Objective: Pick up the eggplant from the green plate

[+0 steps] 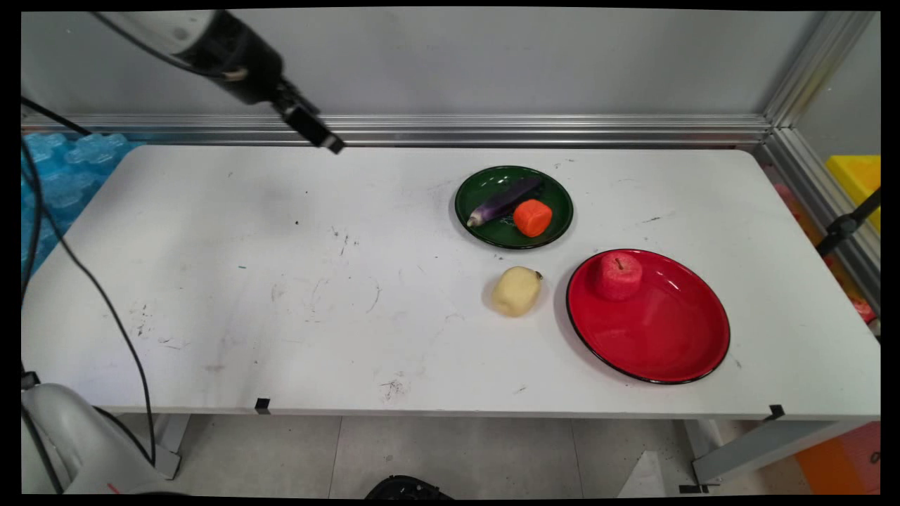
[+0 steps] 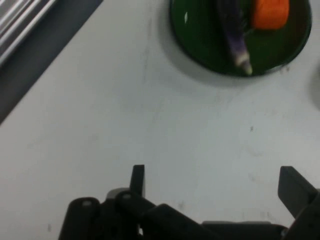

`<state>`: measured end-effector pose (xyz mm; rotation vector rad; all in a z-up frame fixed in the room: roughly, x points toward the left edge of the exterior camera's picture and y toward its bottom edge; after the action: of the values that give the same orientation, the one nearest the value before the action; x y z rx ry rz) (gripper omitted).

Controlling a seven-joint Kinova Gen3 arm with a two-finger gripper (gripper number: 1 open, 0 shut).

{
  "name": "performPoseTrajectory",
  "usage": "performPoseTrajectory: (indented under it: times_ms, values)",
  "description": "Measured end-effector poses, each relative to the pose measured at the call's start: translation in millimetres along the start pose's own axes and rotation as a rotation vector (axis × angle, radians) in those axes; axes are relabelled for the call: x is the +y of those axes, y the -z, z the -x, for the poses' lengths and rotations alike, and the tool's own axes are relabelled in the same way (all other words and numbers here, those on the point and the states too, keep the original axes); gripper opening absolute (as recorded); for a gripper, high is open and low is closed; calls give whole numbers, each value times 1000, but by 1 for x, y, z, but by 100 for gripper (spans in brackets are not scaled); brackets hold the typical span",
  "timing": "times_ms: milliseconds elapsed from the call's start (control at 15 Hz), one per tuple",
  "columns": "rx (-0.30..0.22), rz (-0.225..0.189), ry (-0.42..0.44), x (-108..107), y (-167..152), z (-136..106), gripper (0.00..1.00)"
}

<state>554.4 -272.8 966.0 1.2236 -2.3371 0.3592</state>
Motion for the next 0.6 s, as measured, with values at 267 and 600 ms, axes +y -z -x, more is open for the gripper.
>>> performPoseTrajectory:
  times_ms: [267, 600]
  values:
    - [15, -2, -39, 11, -46, -44, 100]
    - [27, 3, -60, 25, -111, -93, 100]
